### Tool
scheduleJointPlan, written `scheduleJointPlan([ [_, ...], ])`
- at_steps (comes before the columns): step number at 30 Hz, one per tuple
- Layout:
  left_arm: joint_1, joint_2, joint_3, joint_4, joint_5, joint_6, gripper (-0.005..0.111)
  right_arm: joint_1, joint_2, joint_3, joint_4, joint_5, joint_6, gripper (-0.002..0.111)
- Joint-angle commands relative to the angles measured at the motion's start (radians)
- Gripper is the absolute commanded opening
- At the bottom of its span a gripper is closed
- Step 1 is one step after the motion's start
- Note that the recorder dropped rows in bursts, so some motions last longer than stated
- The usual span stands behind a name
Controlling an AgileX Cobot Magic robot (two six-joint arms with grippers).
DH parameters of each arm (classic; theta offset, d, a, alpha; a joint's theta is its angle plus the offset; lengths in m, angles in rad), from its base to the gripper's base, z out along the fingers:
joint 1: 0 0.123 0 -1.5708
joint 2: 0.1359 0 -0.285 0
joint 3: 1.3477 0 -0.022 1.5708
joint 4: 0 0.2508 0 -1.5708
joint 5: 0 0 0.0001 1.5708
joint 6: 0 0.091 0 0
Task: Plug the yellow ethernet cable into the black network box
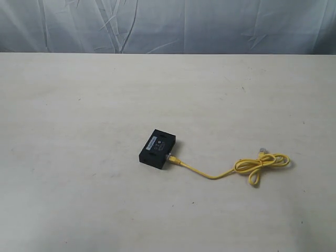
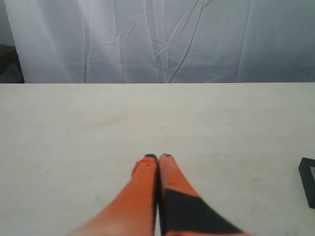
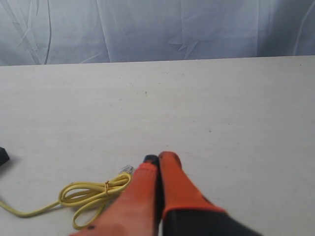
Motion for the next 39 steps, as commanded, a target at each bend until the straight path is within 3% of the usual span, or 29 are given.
scheduleJointPlan([
  [1, 0.002, -0.005, 0.005, 0.004, -0.006, -0.012, 0.000, 0.003, -0.005, 0.001, -0.001, -0.006, -0.003, 0.000],
  [6, 0.008, -0.005, 0.005, 0.007, -0.006, -0.012, 0.000, 0.003, -0.005, 0.001, -0.001, -0.006, -0.003, 0.000],
  [9, 0.079, -0.005, 0.005, 0.007, -0.006, -0.012, 0.000, 0.003, -0.005, 0.001, -0.001, -0.006, -0.003, 0.000],
  [11, 0.092, -0.005, 0.005, 0.007, -0.006, -0.012, 0.000, 0.003, -0.005, 0.001, -0.001, -0.006, -0.003, 0.000],
  [39, 0.092, -0.005, 0.005, 0.007, -0.006, -0.012, 0.000, 0.003, -0.005, 0.001, -0.001, -0.006, -0.003, 0.000],
])
